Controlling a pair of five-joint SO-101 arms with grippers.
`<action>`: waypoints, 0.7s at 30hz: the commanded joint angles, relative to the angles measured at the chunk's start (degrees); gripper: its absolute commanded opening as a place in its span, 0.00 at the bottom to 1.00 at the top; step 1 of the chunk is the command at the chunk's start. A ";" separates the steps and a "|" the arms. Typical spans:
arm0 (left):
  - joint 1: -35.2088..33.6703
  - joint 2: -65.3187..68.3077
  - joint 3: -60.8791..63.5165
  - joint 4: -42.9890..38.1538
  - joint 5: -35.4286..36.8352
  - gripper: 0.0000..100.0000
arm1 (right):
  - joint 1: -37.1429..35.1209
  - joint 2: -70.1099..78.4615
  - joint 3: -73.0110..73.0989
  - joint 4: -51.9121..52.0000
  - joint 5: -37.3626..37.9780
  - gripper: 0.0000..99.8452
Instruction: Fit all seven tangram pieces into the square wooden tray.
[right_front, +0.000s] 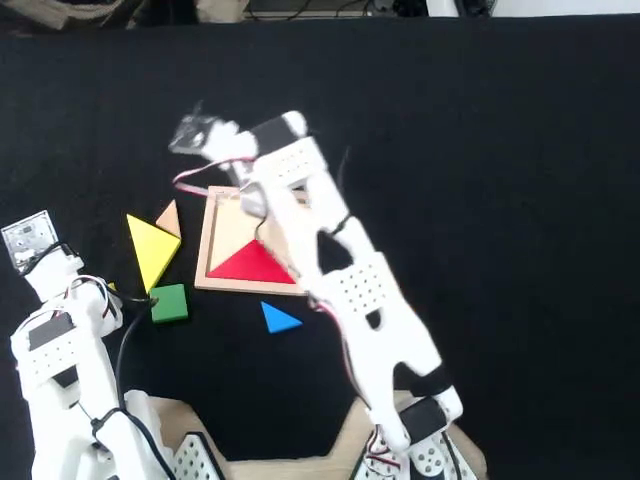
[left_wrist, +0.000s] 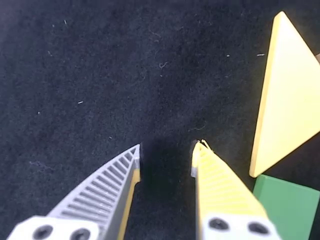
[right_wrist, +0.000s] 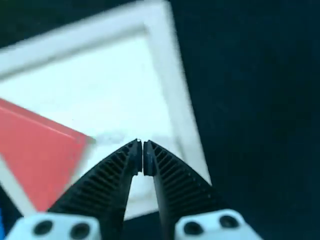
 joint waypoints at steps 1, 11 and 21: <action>0.22 -0.79 -0.48 -0.97 -0.26 0.17 | 3.08 -0.48 0.31 1.93 -0.53 0.01; 0.22 -0.79 -0.48 -0.97 -0.26 0.17 | 7.74 -0.48 7.16 1.76 -0.53 0.01; 0.22 -0.79 -0.48 -0.97 -0.26 0.17 | 10.90 -0.48 9.45 1.49 2.46 0.01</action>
